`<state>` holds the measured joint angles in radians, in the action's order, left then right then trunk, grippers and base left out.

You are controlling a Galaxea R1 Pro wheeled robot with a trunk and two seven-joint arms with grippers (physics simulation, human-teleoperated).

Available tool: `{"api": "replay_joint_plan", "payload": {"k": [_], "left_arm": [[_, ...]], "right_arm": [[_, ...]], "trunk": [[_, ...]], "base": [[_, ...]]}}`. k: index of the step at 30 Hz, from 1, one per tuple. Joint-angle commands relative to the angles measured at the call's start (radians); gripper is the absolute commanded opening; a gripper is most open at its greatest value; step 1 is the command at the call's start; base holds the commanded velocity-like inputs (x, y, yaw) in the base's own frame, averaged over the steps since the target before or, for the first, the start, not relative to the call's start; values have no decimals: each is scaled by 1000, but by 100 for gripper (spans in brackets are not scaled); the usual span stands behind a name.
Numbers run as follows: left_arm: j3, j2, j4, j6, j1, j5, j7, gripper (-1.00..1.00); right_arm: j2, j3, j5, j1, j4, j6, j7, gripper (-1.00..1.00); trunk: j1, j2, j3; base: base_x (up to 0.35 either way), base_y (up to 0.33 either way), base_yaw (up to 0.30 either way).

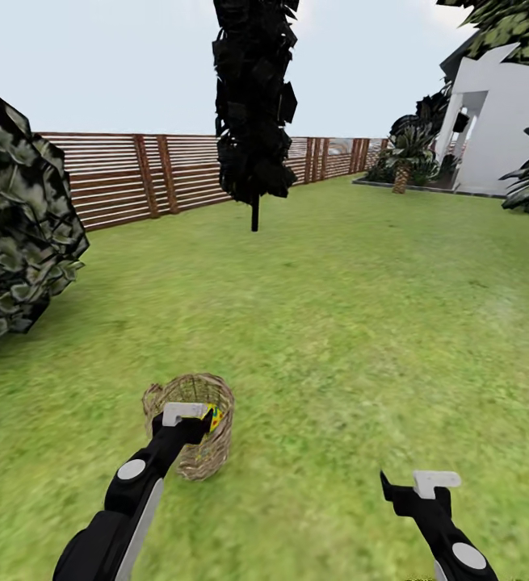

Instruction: Take the three Easter eggs out of the wicker basket on the lawn in the garden, then place them on the lawn next to a single tree (choose any tree) so that all three eggs are next to the same tree and none are left in the basket.

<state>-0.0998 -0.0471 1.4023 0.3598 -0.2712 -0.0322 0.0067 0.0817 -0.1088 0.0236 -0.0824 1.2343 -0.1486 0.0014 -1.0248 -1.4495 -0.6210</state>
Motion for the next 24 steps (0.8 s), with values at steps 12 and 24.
{"api": "replay_joint_plan", "payload": {"k": [12, 24], "left_arm": [[0, 1, -16, 5, 0, -2, 1, 100], [0, 3, -26, 4, 0, -2, 2, 100]], "right_arm": [[1, 0, 2, 0, -11, -6, 0, 100], [1, 0, 2, 0, -19, -6, 0, 100]], "trunk": [[0, 0, 9], [0, 0, 19]], "base": [[114, 316, -267], [114, 316, -267]]}}
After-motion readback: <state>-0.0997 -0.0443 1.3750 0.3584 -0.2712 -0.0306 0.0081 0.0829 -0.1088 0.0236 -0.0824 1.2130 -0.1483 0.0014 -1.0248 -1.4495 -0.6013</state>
